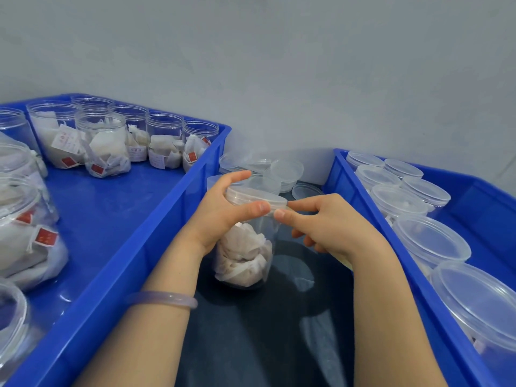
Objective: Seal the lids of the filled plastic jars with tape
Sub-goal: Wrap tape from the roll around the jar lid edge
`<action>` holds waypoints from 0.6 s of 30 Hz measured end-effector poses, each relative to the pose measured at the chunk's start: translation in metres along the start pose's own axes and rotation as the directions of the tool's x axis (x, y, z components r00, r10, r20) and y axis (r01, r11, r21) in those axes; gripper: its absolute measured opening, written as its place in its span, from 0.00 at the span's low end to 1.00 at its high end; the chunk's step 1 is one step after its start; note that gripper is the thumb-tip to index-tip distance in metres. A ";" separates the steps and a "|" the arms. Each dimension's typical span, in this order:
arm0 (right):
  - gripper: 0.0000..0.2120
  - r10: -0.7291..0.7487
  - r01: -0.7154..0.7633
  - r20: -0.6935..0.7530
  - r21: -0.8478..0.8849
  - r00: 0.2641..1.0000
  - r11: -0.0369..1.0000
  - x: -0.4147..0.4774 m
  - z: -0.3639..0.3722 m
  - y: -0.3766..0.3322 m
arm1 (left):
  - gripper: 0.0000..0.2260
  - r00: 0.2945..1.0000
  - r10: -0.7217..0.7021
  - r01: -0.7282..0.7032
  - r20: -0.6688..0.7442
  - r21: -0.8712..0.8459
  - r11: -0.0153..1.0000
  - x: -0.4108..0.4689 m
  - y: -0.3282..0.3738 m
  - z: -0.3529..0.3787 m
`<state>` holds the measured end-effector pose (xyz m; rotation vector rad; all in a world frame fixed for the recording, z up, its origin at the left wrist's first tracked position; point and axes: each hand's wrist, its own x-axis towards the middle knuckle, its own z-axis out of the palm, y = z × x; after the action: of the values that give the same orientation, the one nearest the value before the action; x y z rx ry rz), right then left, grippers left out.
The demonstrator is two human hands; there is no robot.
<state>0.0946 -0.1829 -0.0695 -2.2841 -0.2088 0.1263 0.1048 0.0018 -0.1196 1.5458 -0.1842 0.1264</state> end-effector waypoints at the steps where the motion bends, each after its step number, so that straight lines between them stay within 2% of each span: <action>1: 0.19 0.005 -0.005 0.015 0.000 1.000 1.000 0.000 0.000 0.001 | 0.35 1.000 -0.001 0.001 0.015 -0.005 1.000 0.000 0.000 0.000; 4: 0.34 -0.025 0.029 0.076 -0.059 0.997 0.998 0.001 -0.001 0.003 | 0.35 0.997 -0.003 0.007 0.082 -0.047 0.999 0.000 -0.002 0.000; 6: 0.36 -0.050 0.057 0.140 -0.043 0.989 0.997 0.001 -0.001 0.003 | 0.35 0.993 0.008 0.000 0.118 -0.063 0.998 0.000 -0.004 -0.001; 7: 0.31 -0.074 0.078 0.166 -0.020 0.983 0.997 0.001 0.000 0.003 | 0.37 0.992 0.012 -0.004 0.123 -0.063 0.998 0.000 -0.004 -0.002; 9: 0.14 -0.119 0.113 0.188 0.041 0.975 0.993 0.002 0.001 0.004 | 0.43 0.993 0.013 -0.005 0.119 -0.069 0.998 0.000 -0.004 -0.004; 10: 0.09 -0.130 0.120 0.188 0.064 0.973 0.991 0.001 0.002 0.003 | 0.46 0.993 0.012 -0.004 0.117 -0.069 0.998 0.000 -0.004 -0.004; 13: 0.09 -0.134 0.124 0.176 0.067 0.975 0.990 0.001 0.001 0.003 | 0.44 0.994 0.000 0.002 0.113 -0.013 1.000 -0.001 0.001 -0.001; 18: 0.08 -0.078 0.072 0.127 0.052 0.989 0.996 0.002 -0.001 0.006 | 0.42 1.000 0.015 -0.018 0.016 0.193 0.981 0.000 0.015 0.000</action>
<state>0.0970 -0.1871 -0.0736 -2.2194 -0.3556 0.2380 0.1018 0.0024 -0.1053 1.7395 -0.2006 0.1502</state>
